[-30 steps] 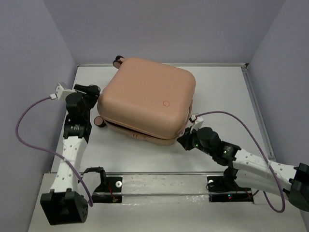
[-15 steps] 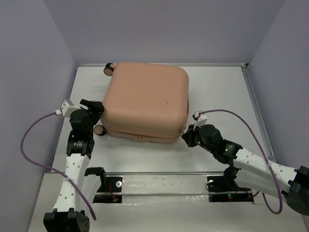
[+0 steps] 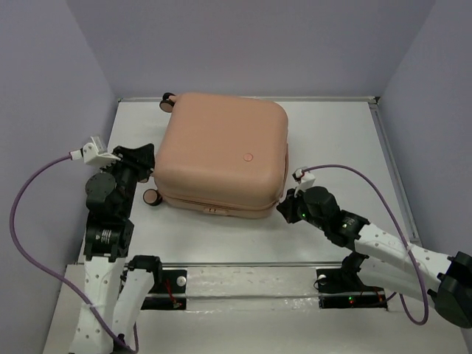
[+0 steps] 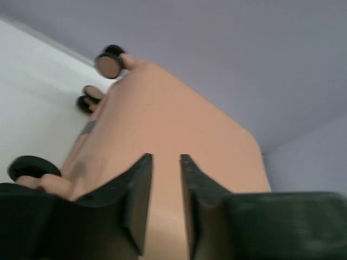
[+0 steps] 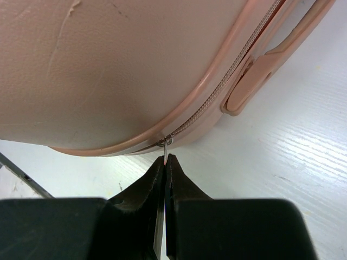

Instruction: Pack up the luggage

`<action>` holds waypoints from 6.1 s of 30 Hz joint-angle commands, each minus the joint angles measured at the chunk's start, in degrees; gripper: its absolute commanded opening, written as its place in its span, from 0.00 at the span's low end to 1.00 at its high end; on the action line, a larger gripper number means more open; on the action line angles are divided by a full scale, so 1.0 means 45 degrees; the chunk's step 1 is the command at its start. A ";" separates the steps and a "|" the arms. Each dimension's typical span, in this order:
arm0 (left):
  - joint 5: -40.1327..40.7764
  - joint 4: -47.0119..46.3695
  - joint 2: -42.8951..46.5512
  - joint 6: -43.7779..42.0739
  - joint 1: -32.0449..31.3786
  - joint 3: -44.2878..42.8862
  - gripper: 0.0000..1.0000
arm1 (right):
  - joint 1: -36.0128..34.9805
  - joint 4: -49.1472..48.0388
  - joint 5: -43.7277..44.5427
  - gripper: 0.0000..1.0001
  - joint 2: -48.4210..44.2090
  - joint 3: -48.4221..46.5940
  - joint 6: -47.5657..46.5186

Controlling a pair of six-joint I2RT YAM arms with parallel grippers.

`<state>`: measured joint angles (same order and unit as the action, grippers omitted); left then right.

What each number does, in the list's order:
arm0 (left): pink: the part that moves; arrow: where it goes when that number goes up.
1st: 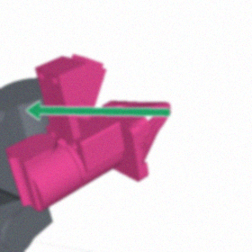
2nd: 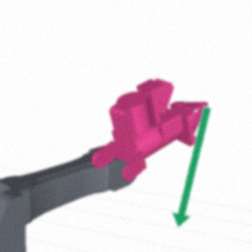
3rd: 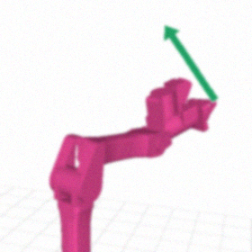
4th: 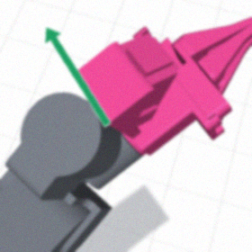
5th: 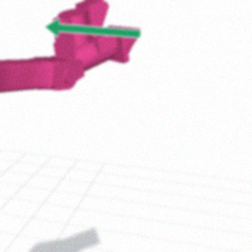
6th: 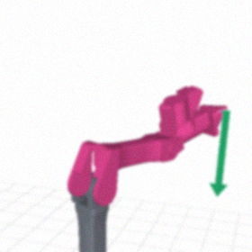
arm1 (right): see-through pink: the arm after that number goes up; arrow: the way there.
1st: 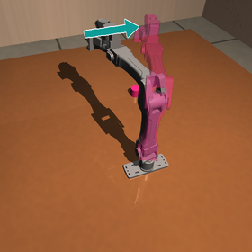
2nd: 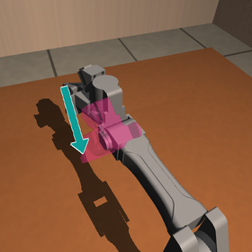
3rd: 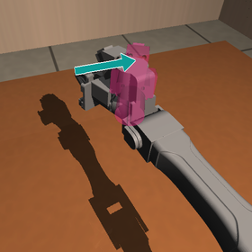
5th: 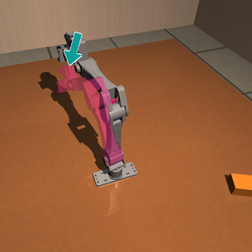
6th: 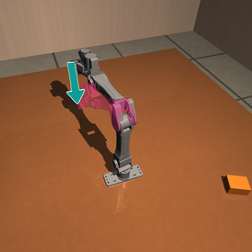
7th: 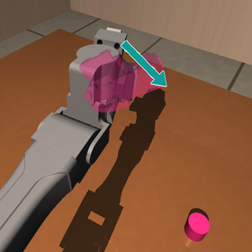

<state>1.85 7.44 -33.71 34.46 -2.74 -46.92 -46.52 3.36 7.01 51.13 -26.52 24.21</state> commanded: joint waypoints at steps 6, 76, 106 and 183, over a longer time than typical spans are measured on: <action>-0.5447 -0.0366 0.2353 -0.2558 -0.3311 0.1322 0.14 | 0.0065 -0.0980 -0.0795 0.07 -0.0659 0.0288 0.0070; 0.1976 -0.5505 -0.6635 -0.0196 -1.0625 0.2436 0.29 | -0.7064 -0.5707 0.7135 0.07 0.4363 -0.0984 0.2725; -0.4765 -0.2804 -0.8990 0.1714 0.2738 -0.2016 0.98 | -0.6615 -0.4359 0.5338 0.07 0.3168 -0.0415 0.1925; -0.1546 -0.4465 0.0814 0.3475 -0.5866 0.6227 0.06 | 0.1973 -0.1685 -0.2686 0.07 0.2096 -0.3502 -0.1531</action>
<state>-7.53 -10.11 -27.57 56.36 -17.06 -18.63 -43.00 4.23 0.67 64.49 -38.54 20.29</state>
